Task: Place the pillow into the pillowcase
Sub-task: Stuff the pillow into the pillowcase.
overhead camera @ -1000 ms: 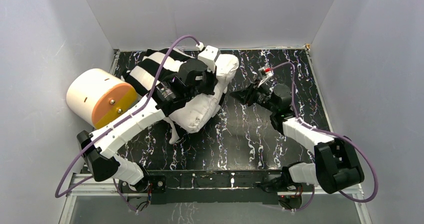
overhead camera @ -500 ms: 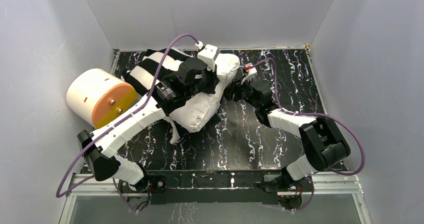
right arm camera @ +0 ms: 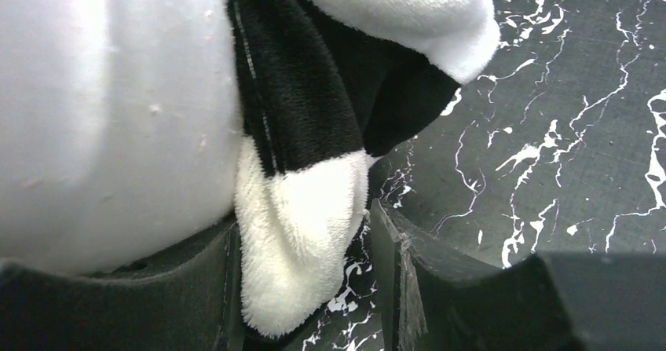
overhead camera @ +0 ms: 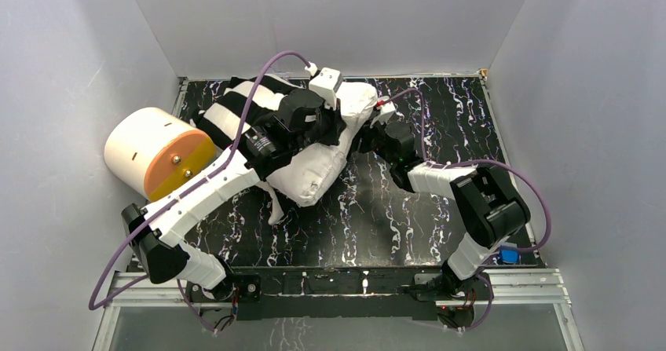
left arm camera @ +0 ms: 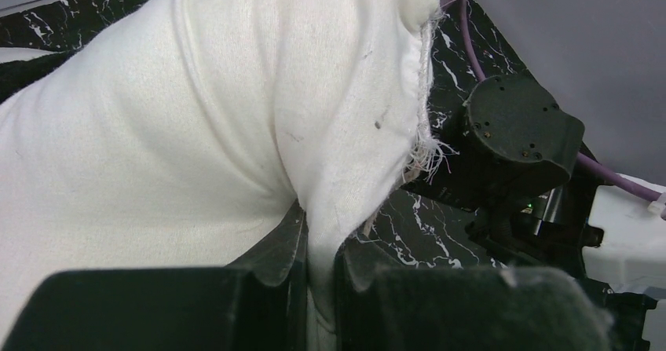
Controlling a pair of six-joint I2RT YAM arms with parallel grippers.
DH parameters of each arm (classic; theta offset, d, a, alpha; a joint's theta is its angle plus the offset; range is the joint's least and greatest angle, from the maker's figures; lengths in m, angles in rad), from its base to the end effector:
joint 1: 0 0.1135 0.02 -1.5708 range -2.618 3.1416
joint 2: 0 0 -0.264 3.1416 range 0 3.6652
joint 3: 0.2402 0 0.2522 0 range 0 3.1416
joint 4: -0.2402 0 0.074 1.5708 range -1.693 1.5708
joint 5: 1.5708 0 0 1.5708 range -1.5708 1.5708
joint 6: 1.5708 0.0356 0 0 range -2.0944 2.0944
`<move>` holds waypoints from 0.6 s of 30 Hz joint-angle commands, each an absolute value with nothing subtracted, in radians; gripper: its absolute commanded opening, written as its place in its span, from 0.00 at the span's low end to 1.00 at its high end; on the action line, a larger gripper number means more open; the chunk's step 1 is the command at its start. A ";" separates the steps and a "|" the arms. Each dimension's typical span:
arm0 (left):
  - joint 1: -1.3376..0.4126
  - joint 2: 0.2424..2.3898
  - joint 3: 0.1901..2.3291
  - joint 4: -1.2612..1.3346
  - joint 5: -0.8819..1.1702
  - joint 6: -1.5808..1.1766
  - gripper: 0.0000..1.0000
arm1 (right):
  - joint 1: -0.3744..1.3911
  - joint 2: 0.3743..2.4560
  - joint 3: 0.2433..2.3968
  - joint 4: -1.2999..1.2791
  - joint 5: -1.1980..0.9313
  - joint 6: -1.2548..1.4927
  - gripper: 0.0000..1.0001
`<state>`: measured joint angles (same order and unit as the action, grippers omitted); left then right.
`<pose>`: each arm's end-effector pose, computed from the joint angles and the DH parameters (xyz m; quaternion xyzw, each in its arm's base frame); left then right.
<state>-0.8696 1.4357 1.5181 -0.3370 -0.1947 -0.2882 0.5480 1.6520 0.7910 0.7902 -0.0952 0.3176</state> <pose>0.2175 -0.2470 0.4276 0.1687 0.7714 -0.2687 0.5516 0.3019 0.1882 0.2222 -0.1162 0.7223 0.3172 0.6035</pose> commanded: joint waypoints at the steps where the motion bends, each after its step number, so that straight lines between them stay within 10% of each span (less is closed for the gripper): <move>1: -0.876 1.388 1.529 -0.188 -0.117 -0.339 0.00 | 0.555 1.687 0.863 0.897 -0.039 0.329 0.59; 6: -0.876 1.376 1.497 -0.216 -0.238 -0.295 0.00 | 0.552 1.635 0.868 0.847 -0.063 0.331 0.00; 18: -0.722 1.588 1.292 -0.202 -0.406 -0.255 0.00 | 0.412 1.416 0.845 0.664 -0.722 0.486 0.00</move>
<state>-0.8124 1.4853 1.3685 -0.2062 -0.3046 -0.2630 0.4393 1.4723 0.8223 0.5846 -0.4088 0.3874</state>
